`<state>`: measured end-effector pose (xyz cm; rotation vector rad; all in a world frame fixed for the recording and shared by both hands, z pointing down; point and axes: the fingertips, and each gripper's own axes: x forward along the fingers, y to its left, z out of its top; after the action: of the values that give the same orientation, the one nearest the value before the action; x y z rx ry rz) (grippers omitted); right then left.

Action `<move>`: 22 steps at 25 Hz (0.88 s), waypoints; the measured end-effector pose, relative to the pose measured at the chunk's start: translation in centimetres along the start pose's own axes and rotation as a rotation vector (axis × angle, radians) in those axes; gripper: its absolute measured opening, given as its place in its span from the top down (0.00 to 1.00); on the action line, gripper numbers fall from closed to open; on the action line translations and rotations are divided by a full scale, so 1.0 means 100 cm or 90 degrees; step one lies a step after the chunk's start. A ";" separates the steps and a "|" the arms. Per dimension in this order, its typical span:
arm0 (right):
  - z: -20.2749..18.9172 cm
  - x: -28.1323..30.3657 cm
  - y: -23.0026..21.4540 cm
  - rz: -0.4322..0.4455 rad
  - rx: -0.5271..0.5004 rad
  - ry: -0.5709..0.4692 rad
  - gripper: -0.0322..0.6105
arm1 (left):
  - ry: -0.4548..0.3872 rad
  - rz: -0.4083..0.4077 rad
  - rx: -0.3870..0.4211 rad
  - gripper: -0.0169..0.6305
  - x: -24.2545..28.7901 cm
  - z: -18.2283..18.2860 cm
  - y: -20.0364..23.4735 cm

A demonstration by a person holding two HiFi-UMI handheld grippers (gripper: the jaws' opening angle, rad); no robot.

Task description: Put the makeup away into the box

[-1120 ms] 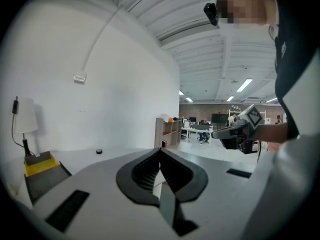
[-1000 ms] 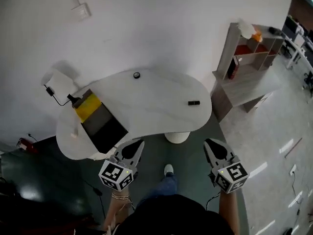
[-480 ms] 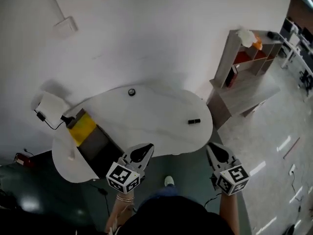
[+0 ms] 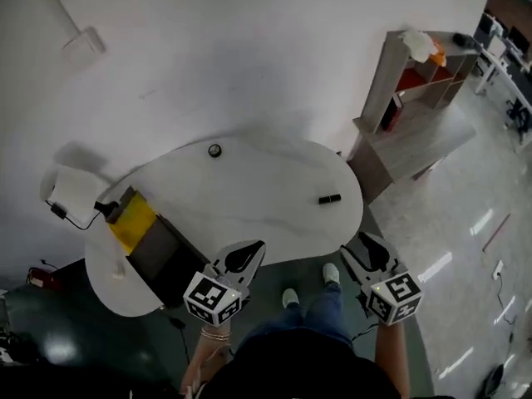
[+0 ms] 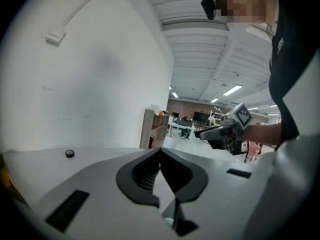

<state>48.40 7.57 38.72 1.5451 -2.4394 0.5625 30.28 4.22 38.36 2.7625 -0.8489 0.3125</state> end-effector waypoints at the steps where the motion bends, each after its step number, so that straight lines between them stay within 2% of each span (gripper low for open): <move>1: -0.002 0.003 -0.003 0.002 0.004 0.006 0.60 | -0.001 0.002 -0.002 0.95 0.001 0.000 0.001; 5: -0.004 0.024 -0.014 0.014 0.000 0.036 0.57 | -0.002 0.021 -0.014 0.95 0.006 -0.002 0.010; 9: 0.002 0.044 -0.018 0.051 -0.025 0.061 0.56 | 0.010 0.047 -0.025 0.95 0.012 -0.008 0.021; 17: -0.013 0.092 -0.061 0.072 -0.126 0.160 0.56 | 0.026 0.091 -0.047 0.95 0.040 -0.006 0.045; 22: -0.019 0.111 -0.076 0.119 -0.139 0.187 0.56 | 0.029 0.101 -0.069 0.95 0.062 -0.008 0.052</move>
<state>50.37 -3.66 46.09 1.0754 -2.3400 0.4951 32.23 -2.93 41.63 2.5849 -1.0429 0.3447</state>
